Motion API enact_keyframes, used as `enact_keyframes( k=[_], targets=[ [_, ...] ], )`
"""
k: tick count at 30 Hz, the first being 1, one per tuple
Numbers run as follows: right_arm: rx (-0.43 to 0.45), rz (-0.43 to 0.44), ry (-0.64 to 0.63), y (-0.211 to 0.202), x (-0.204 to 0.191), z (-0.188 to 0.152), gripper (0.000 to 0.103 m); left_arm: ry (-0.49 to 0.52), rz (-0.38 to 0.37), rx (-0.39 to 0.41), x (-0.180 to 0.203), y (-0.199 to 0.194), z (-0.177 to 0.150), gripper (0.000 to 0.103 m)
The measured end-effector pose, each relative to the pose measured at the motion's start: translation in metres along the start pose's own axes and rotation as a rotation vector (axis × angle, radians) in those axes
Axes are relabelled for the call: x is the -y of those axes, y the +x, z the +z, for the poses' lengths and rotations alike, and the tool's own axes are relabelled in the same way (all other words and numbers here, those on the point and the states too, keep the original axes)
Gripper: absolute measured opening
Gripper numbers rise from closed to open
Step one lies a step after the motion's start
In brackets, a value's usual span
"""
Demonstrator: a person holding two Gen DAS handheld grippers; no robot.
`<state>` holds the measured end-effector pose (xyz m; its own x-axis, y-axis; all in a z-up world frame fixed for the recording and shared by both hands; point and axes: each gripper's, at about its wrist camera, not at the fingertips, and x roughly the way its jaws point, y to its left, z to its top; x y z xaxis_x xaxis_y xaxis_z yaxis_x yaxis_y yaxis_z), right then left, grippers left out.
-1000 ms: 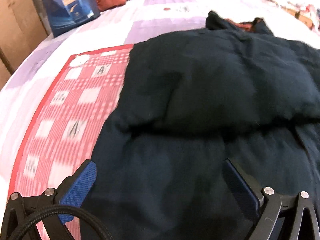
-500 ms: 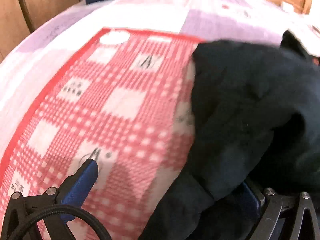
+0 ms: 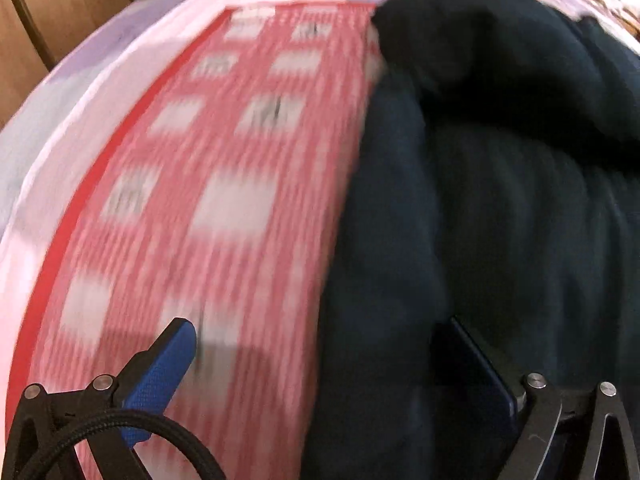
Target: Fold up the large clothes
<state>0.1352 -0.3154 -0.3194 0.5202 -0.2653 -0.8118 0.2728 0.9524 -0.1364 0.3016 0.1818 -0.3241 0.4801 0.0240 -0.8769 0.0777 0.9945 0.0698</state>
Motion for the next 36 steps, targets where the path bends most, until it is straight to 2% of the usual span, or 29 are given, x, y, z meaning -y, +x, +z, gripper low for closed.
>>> enact_keyframes(
  k=[3, 7, 12, 17, 24, 30, 36],
  targets=[
    [-0.033, -0.042, 0.023, -0.012, 0.017, -0.018, 0.097, -0.007, -0.008, -0.019, -0.008, -0.027, -0.047, 0.102],
    [-0.091, -0.09, 0.071, -0.03, 0.043, -0.05, 0.097, -0.023, -0.012, -0.025, -0.018, -0.055, -0.092, 0.102],
    [-0.172, -0.201, 0.163, -0.062, 0.078, -0.1, 0.096, -0.036, -0.018, -0.032, -0.036, -0.077, -0.125, 0.102],
    [-0.201, -0.279, 0.251, -0.095, 0.099, -0.139, 0.097, 0.0, -0.006, -0.044, -0.054, -0.09, -0.152, 0.102],
    [-0.162, -0.31, 0.194, -0.134, 0.092, -0.175, 0.096, -0.049, 0.039, -0.017, -0.083, -0.131, -0.195, 0.102],
    [-0.148, -0.292, 0.171, -0.162, 0.094, -0.206, 0.096, -0.057, 0.07, -0.017, -0.086, -0.158, -0.236, 0.102],
    [-0.167, -0.276, 0.16, -0.182, 0.099, -0.238, 0.096, -0.128, 0.084, -0.001, -0.087, -0.186, -0.267, 0.102]
  ],
)
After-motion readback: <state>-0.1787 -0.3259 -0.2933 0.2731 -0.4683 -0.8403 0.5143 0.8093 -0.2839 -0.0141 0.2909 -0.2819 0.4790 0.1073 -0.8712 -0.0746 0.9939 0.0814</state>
